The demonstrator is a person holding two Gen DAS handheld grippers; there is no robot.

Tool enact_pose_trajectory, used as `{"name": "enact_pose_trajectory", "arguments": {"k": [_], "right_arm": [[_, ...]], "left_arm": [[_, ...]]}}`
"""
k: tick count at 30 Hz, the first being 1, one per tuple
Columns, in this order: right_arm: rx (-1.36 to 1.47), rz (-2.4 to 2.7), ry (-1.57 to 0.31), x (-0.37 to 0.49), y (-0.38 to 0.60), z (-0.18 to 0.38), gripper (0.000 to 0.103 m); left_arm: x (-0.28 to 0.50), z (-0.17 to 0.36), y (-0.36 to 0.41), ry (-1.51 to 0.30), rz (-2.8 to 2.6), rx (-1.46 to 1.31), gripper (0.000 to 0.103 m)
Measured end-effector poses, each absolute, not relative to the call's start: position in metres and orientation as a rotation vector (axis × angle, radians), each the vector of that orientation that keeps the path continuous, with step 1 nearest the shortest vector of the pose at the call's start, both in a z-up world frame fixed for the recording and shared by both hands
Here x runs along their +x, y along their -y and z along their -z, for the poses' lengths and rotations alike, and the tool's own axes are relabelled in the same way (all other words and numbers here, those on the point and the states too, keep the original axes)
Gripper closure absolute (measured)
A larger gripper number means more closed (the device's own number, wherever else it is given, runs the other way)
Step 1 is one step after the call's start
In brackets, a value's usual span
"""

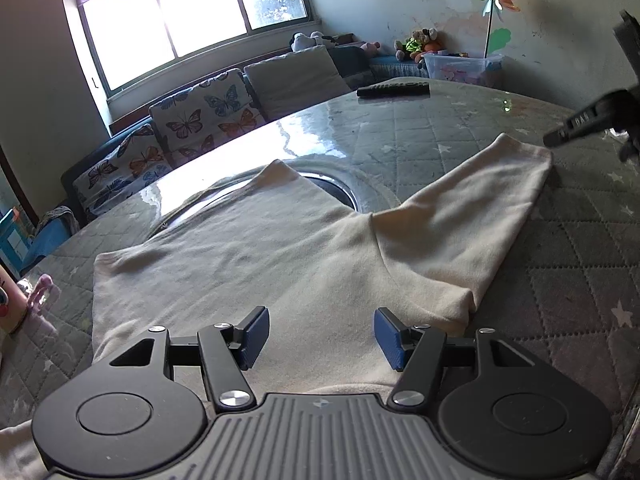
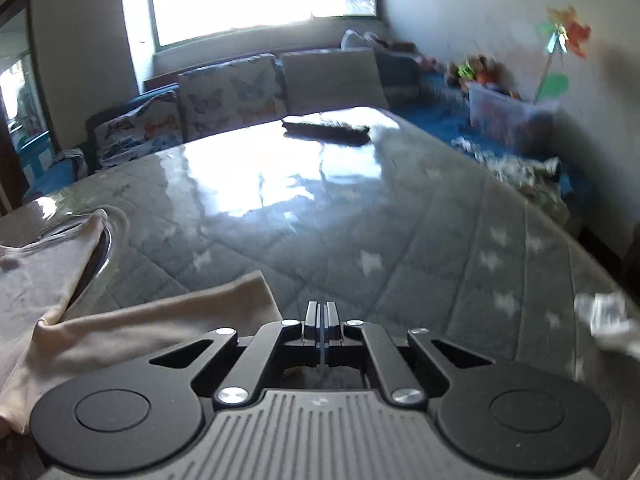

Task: Fold clothes
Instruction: 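Grasp the other sleeve with the right gripper and fold it across the body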

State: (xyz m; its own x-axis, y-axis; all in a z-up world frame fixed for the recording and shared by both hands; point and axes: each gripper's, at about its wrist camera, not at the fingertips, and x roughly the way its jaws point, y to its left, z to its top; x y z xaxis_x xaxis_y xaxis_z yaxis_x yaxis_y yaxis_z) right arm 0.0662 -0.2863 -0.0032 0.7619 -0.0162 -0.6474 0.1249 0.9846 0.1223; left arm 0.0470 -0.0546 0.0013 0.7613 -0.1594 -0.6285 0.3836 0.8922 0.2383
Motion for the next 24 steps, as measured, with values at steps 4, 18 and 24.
{"name": "enact_pose_trajectory", "arguments": {"k": [4, 18, 24], "right_arm": [[0.235, 0.074, -0.705, 0.055, 0.296, 0.005, 0.092], [0.221, 0.024, -0.7, 0.06, 0.274, 0.017, 0.095], [0.197, 0.027, -0.639, 0.061, 0.273, -0.002, 0.099]], "left_arm": [[0.048, -0.005, 0.057, -0.631, 0.313, 0.362, 0.041], [0.047, 0.001, 0.063, -0.648, 0.334, 0.361, 0.041], [0.047, -0.003, 0.061, -0.637, 0.331, 0.343, 0.041]]}}
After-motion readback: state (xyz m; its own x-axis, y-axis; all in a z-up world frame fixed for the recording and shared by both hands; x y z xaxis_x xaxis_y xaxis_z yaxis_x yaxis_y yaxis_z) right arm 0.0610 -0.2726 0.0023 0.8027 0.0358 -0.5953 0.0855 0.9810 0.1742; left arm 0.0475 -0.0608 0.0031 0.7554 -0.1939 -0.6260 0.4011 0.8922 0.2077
